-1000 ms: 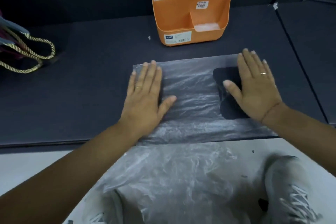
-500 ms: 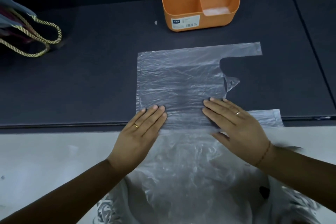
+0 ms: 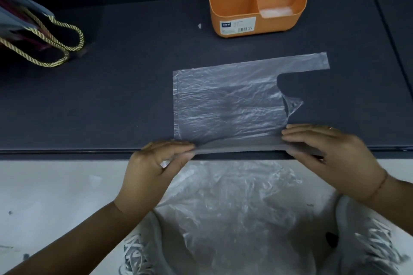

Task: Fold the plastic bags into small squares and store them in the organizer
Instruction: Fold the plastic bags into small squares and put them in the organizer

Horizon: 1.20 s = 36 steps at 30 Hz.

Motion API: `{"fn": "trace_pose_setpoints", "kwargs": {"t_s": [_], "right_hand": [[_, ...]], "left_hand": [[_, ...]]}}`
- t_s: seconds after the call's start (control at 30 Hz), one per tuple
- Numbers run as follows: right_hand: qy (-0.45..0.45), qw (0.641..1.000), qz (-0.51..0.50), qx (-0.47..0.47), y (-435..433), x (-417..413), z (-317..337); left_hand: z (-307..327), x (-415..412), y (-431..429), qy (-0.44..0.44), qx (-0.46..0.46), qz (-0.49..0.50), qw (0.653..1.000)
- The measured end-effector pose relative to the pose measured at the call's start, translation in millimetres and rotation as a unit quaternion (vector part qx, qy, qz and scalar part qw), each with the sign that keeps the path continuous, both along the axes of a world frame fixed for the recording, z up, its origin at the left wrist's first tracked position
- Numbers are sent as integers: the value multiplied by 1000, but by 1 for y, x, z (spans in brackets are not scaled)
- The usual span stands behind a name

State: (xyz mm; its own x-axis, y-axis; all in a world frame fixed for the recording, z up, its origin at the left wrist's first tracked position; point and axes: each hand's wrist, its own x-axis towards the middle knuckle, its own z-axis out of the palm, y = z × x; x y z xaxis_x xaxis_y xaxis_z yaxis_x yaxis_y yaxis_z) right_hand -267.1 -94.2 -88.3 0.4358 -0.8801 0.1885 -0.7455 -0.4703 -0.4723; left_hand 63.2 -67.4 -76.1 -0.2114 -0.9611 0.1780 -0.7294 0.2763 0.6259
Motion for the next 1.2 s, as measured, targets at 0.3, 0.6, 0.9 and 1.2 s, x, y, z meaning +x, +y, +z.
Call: {"fn": "trace_pose_setpoints", "kwargs": {"t_s": [0.3,0.6,0.9,1.2], "right_hand": [[28,998,-50,0,-7,-8,15],[-161,942,-87,281,-51,-40,60],[-202,918,-253,229,-102,-36,26],[-49,925,-337,166,-126,-32,9]], "left_hand": [[31,-9,-15,203,127,137,961],[36,-6,-50,300,161,195,920],[9,-6,-129,179,125,200,955],[-24,-2,-156,-15,68,210,975]]}}
